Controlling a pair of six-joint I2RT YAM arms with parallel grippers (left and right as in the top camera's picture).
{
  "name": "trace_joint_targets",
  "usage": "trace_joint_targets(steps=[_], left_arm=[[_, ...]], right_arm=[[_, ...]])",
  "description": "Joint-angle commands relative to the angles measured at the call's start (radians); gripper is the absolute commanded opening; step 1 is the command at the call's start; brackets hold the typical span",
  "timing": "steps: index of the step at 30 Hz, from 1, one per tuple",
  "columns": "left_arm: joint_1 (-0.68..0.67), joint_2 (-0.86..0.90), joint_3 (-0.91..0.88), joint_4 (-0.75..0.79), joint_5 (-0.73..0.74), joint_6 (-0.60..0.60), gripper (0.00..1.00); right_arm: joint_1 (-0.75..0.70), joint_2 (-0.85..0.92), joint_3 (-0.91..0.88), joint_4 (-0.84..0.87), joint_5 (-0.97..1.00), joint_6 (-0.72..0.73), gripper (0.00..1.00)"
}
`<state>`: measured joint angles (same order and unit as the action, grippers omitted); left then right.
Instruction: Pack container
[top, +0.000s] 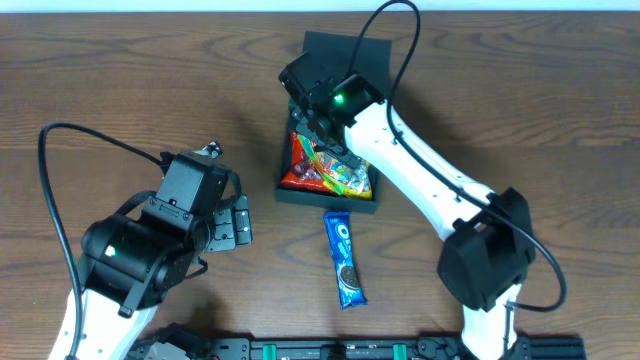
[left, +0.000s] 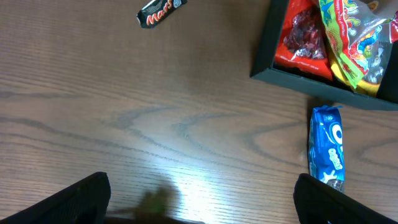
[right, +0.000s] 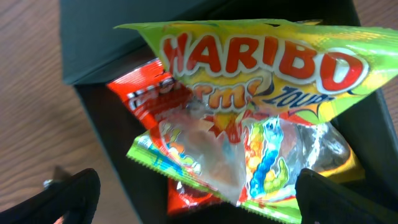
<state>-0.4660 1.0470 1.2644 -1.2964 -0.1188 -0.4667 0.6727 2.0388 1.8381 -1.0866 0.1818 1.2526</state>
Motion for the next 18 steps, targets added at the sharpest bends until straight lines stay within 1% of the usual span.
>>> trace_joint_targets(steps=[1,7,10,12,13,18], left_arm=[[0.000,-0.006,-0.007,-0.001,-0.004,0.018,0.95],[0.000,-0.006,-0.007,-0.001,-0.004,0.018,0.95],[0.000,-0.006,-0.007,-0.001,-0.005,0.019,0.95],[0.000,-0.006,-0.007,-0.001,-0.005,0.024,0.95],[0.000,-0.006,-0.007,-0.001,-0.005,0.026,0.95],[0.000,-0.006,-0.007,-0.001,-0.005,0.026,0.95]], right_arm=[[0.008,0.043,-0.002,0.000,0.036,0.019,0.99],[0.007,0.077,-0.003,-0.002,0.036,0.031,0.98],[0.006,0.077,-0.002,0.004,0.036,0.035,0.91],[0.006,0.077,-0.003,0.003,0.045,0.042,0.82],[0.006,0.077,-0.003,-0.003,0.056,0.046,0.81],[0.003,0.078,-0.003,-0.023,0.080,0.049,0.86]])
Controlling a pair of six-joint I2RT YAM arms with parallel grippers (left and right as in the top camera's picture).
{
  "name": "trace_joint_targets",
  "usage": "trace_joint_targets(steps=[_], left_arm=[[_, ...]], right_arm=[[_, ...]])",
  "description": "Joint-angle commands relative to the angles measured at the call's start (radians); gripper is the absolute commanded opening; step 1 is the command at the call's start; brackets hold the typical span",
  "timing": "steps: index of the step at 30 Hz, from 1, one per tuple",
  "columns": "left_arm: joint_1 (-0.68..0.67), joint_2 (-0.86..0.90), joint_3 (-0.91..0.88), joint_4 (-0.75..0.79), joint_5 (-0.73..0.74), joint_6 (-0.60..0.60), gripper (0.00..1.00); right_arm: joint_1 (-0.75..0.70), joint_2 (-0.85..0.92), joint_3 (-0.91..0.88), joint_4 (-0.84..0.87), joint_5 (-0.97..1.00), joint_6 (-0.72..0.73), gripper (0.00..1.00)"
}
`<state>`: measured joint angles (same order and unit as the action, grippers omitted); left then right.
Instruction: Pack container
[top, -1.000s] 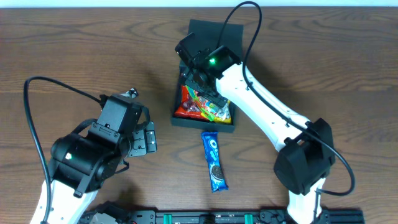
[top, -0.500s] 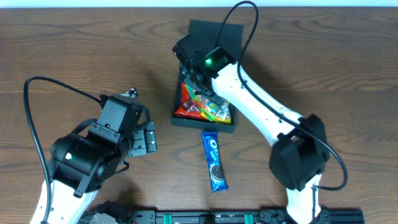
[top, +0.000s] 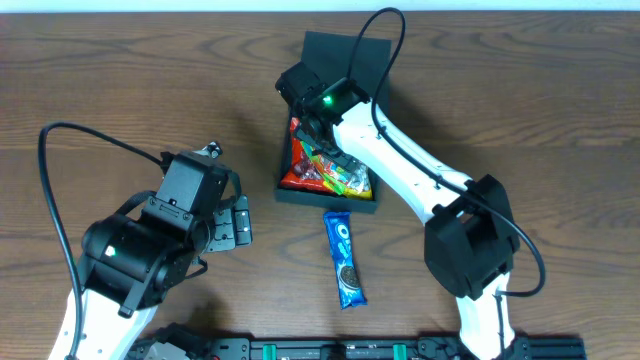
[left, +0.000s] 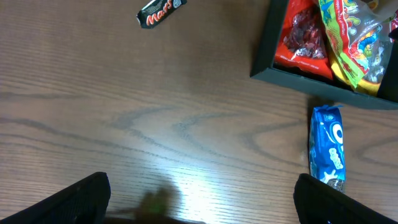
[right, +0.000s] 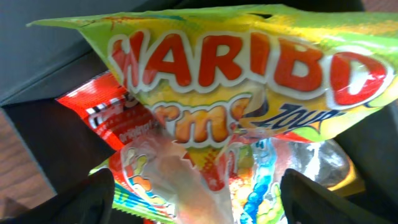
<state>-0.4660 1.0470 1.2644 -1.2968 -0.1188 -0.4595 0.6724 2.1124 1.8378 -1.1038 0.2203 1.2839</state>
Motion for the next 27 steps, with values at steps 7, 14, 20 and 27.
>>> trace_joint_targets(steps=[7,14,20,27], left_arm=[[0.000,-0.006,-0.007,-0.001,-0.004,0.018,0.95],[0.000,-0.006,-0.007,0.000,-0.005,0.018,0.95],[0.000,-0.006,-0.007,0.000,-0.005,0.019,0.95],[0.000,-0.006,-0.007,0.000,-0.005,0.018,0.95]], right_arm=[[0.002,0.005,-0.003,-0.007,0.074,0.040,0.99],[-0.006,0.010,-0.003,-0.006,0.091,0.040,0.95],[-0.011,0.037,-0.003,-0.007,0.091,0.039,0.97],[-0.012,0.044,-0.003,-0.007,0.090,0.040,0.53]])
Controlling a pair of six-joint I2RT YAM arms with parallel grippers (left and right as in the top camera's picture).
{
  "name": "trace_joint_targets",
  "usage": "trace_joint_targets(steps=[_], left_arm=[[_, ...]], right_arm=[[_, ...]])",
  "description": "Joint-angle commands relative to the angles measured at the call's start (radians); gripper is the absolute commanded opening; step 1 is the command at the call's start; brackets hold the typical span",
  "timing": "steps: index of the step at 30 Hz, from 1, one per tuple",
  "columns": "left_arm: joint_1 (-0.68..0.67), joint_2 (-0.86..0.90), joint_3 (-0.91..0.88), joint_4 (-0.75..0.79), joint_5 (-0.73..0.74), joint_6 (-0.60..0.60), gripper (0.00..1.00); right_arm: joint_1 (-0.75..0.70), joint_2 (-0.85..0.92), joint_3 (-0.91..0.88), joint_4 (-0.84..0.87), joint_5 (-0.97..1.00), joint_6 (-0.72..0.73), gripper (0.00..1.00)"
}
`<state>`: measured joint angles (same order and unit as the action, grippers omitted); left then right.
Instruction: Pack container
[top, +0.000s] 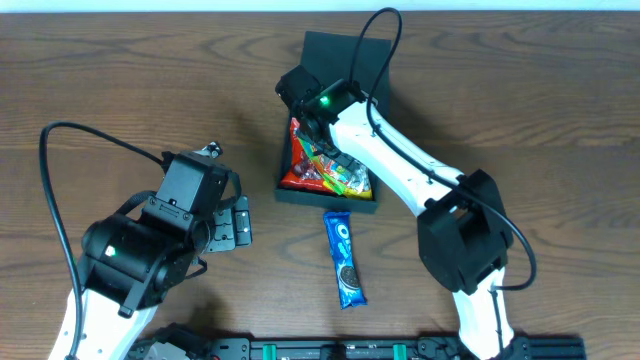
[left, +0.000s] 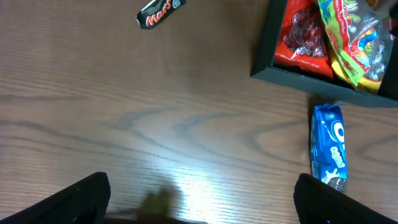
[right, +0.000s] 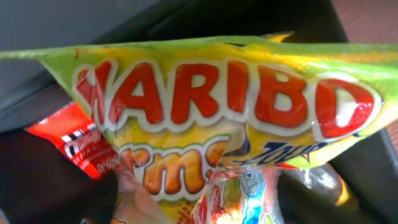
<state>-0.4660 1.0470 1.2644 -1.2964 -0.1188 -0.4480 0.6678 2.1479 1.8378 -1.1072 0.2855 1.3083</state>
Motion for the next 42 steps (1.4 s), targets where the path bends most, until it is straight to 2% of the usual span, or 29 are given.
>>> trace_joint_targets(steps=[1,2,6,8,17,27,30,35,42], left_arm=[[0.000,-0.006,-0.007,-0.001,-0.005,0.007,0.95],[0.000,-0.006,-0.007,-0.001,-0.005,0.007,0.95],[0.000,-0.006,-0.007,0.000,-0.005,0.007,0.95],[0.000,-0.006,-0.007,-0.001,-0.005,0.007,0.95],[0.000,-0.006,-0.007,-0.001,-0.016,0.007,0.95],[0.000,-0.006,-0.007,-0.001,-0.016,0.007,0.95],[0.000,-0.006,-0.007,-0.001,-0.016,0.007,0.95],[0.000,-0.006,-0.007,-0.001,-0.016,0.007,0.95],[0.000,-0.006,-0.007,-0.001,-0.019,0.007,0.95]], right_arm=[[-0.008,0.009,-0.003,-0.004,0.025,0.015,0.48],[-0.008,0.009,-0.003,-0.004,0.025,0.015,0.38],[-0.008,0.009,-0.003,-0.005,0.021,0.015,0.11],[-0.008,0.009,-0.003,-0.009,0.021,0.015,0.01],[-0.008,0.008,0.000,-0.033,0.021,-0.023,0.01],[-0.008,0.003,0.014,-0.027,-0.095,-0.456,0.01],[-0.008,0.003,0.014,-0.032,-0.119,-0.533,0.01],[-0.021,-0.001,0.035,-0.048,-0.119,-0.555,0.01],[-0.047,-0.005,0.173,-0.164,-0.121,-0.577,0.01]])
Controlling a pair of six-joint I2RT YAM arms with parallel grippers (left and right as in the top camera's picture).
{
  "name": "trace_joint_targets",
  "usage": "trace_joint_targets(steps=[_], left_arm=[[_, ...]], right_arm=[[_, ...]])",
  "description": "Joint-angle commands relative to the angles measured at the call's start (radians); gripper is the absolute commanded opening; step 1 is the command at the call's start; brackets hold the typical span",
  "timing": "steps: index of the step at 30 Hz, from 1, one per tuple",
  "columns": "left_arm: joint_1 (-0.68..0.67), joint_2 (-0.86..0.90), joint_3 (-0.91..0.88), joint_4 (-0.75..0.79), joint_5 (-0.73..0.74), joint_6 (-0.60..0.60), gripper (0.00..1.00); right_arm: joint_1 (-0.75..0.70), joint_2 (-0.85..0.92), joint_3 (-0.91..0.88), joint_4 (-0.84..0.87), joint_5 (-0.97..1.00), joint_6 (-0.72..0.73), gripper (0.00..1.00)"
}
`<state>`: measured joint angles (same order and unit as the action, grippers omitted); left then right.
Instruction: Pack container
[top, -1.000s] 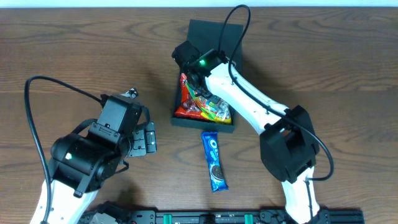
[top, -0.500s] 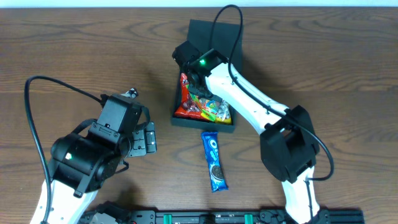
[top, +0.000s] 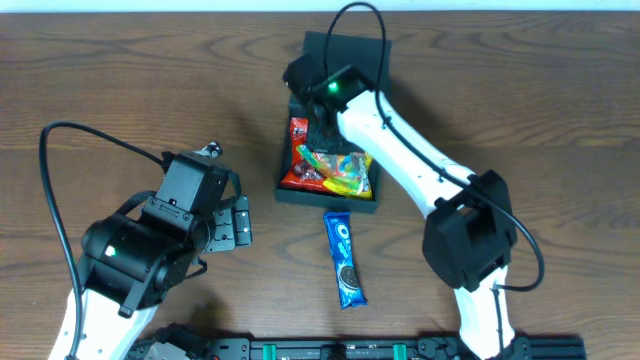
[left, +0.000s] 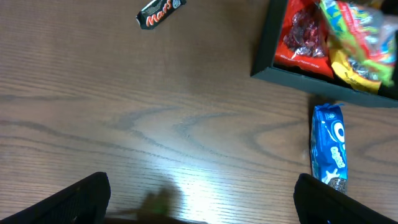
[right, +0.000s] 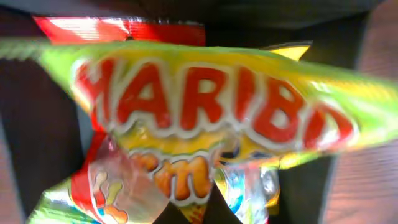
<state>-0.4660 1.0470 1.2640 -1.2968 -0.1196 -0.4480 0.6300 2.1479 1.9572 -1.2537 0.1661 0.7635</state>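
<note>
A black container (top: 284, 170) stands at mid-table holding a red snack bag (top: 298, 178) and a green-and-yellow Haribo bag (top: 340, 165). The Haribo bag (right: 205, 106) fills the right wrist view, lying crosswise. My right gripper (right: 214, 198) is over the box and shut on this bag near its top edge. A blue Oreo pack (top: 345, 258) lies on the table in front of the container. A Mars bar (left: 160, 12) lies to the container's left. My left gripper (left: 202, 202) hangs open over bare wood, holding nothing.
The container's black lid (top: 350, 48) lies against its far side. My right arm (top: 420, 170) crosses the table to the right of the box. The left arm's body (top: 150, 240) covers the near left, hiding most of the Mars bar from overhead.
My right gripper has shut on the Haribo bag and shifted toward the box's far end. The bag has turned from a slant to lying crosswise. The left arm has not moved.
My right gripper hung open over the Haribo bag in the container. At each later moment it was closer, until the bag filled its view. Now it is shut on the bag, which has turned crosswise. The Oreo pack, Mars bar and left gripper stayed put.
</note>
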Motion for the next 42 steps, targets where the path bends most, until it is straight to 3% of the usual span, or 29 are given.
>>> trace_joint_targets(steps=[1,13,35,36,41,42], left_arm=[[0.000,-0.006,-0.006,-0.001,-0.019,0.007,0.95],[0.000,-0.006,-0.006,0.000,-0.019,0.007,0.95],[0.000,-0.006,-0.006,0.000,-0.019,0.007,0.95],[0.000,-0.006,-0.006,0.000,-0.019,0.007,0.95],[0.000,-0.006,-0.006,0.000,-0.019,0.007,0.95],[0.000,-0.006,-0.006,0.000,-0.019,0.007,0.95]], right_arm=[[-0.010,-0.005,0.067,-0.038,-0.002,-0.033,0.01],[-0.007,-0.005,0.069,-0.153,-0.007,-0.033,0.01],[-0.004,-0.004,-0.062,-0.053,-0.014,-0.084,0.02],[-0.004,-0.004,-0.062,-0.051,-0.013,-0.084,0.10],[-0.012,-0.005,-0.062,-0.045,-0.012,-0.061,0.97],[-0.017,-0.005,-0.062,-0.046,-0.013,-0.061,0.99]])
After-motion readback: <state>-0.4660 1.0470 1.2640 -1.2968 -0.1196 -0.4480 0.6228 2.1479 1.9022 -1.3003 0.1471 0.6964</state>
